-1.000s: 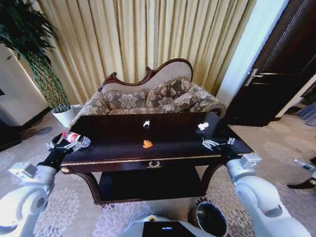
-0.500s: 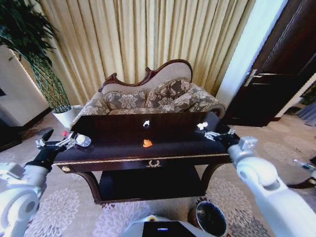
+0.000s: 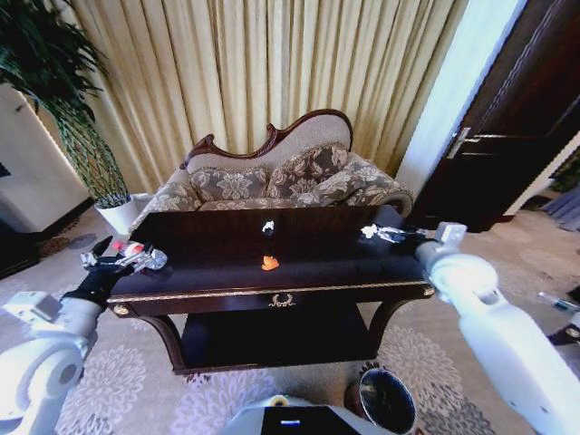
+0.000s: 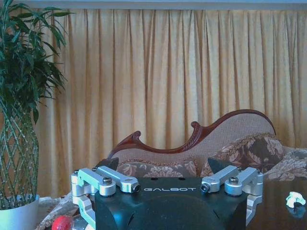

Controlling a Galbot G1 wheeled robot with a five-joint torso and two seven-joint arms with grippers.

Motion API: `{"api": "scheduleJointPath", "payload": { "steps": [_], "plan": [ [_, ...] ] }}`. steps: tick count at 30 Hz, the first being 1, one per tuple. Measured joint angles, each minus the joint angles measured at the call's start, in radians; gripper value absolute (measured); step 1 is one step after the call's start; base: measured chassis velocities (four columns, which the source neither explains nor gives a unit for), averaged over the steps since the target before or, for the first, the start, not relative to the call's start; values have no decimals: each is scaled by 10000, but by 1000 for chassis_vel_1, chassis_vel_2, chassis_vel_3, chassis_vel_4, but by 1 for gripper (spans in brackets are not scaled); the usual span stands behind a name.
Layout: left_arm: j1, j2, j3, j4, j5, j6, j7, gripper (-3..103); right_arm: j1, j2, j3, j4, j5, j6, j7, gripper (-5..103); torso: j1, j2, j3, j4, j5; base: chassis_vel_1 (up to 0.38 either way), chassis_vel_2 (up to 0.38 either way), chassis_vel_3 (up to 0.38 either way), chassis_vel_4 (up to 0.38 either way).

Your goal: Move to the front of the table and place the trash on the table into the trash bin.

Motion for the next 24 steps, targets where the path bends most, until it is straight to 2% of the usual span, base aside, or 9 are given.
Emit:
{"api": "scheduleJointPath", "payload": {
  "steps": [2,8,13,24],
  "plan": [
    [46,4,-21,-1,9,0,-5,100,692,374,-541,-656,-87,-143,311,100,0,0,0,1,-1,0,0,0,0],
    [61,4,-27,15,26,-3,-5,100,1420,806,-1088,-1541,-469,-235,622,100,0,0,0,0,0,0,0,0,0],
    [-5,17,6,84,85,-32,-1,100,1572,881,-1318,-1934,-997,-209,610,100,0,0,0,-2,0,0,0,0,0],
    [-54,-74,125,127,186,-78,32,100,1960,1048,-1707,-2311,-1317,-165,604,100,1,0,0,2,0,0,0,0,0]
  ]
}}
